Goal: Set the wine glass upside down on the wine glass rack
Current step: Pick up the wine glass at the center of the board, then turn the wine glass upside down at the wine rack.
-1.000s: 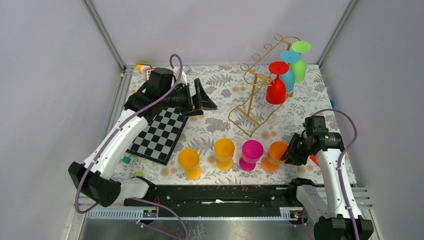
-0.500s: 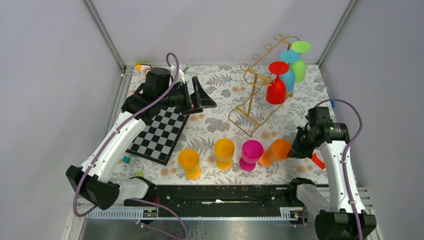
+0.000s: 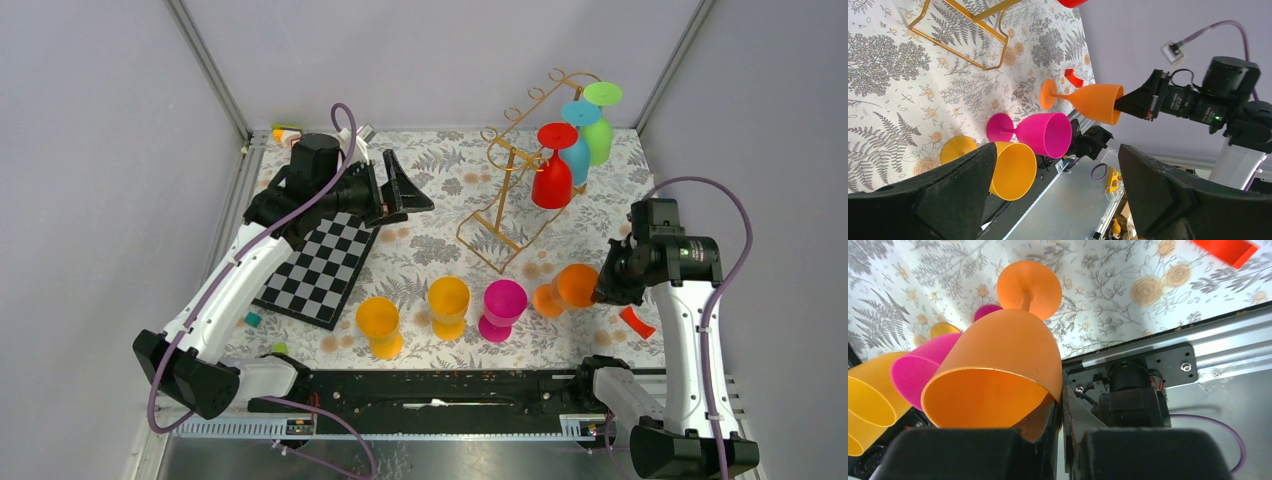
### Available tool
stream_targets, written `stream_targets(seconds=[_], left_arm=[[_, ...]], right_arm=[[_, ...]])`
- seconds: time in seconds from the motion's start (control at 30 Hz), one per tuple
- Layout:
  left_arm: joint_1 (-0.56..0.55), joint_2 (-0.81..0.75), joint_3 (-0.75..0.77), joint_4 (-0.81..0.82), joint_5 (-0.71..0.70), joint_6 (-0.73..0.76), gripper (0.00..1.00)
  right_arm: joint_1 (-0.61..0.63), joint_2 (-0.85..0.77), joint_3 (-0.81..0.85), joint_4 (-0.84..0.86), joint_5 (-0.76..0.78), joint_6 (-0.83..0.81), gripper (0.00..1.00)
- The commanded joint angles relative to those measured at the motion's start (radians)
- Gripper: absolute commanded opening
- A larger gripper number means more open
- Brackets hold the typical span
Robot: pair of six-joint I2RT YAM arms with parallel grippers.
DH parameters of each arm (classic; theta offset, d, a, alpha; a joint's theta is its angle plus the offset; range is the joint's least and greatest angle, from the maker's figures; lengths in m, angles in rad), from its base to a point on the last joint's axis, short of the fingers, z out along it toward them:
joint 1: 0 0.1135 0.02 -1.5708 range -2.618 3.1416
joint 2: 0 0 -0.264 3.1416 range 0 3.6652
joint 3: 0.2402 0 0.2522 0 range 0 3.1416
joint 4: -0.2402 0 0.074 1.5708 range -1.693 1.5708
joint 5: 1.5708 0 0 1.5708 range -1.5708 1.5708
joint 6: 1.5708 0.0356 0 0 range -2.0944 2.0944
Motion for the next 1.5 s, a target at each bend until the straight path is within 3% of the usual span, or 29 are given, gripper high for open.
stream_targets(seconds=[0.0,0.4,0.67,0.9,1.03,1.47], left_arm=[[0.014,0.000,0.013,0.054,0.033,0.000,0.99],[0.031,0.005,-0.007,0.036,0.074,0.016,0.99],[0.032,0.018,-0.023,0.045,0.103,0.021,0.99],[0.029,0.026,-0.033,0.040,0.133,0.022,0.96],[0.015,0.034,-0.034,0.041,0.145,0.031,0.90],[-0.106,0.077,-0.033,0.084,0.159,0.024,0.76]], right_arm=[[0.000,0.019,0.151,-0.074,0.069,-0.019,0.05],[0.000,0.078,0.397,-0.122,0.041,-0.020,0.05],[0.000,0.118,0.536,-0.099,-0.135,0.004,0.03],[0.000,0.098,0.480,-0.024,-0.355,0.052,0.02],[0.001,0.077,0.420,0.049,-0.445,0.100,0.02],[0.002,0.033,0.288,0.165,-0.591,0.179,0.00]])
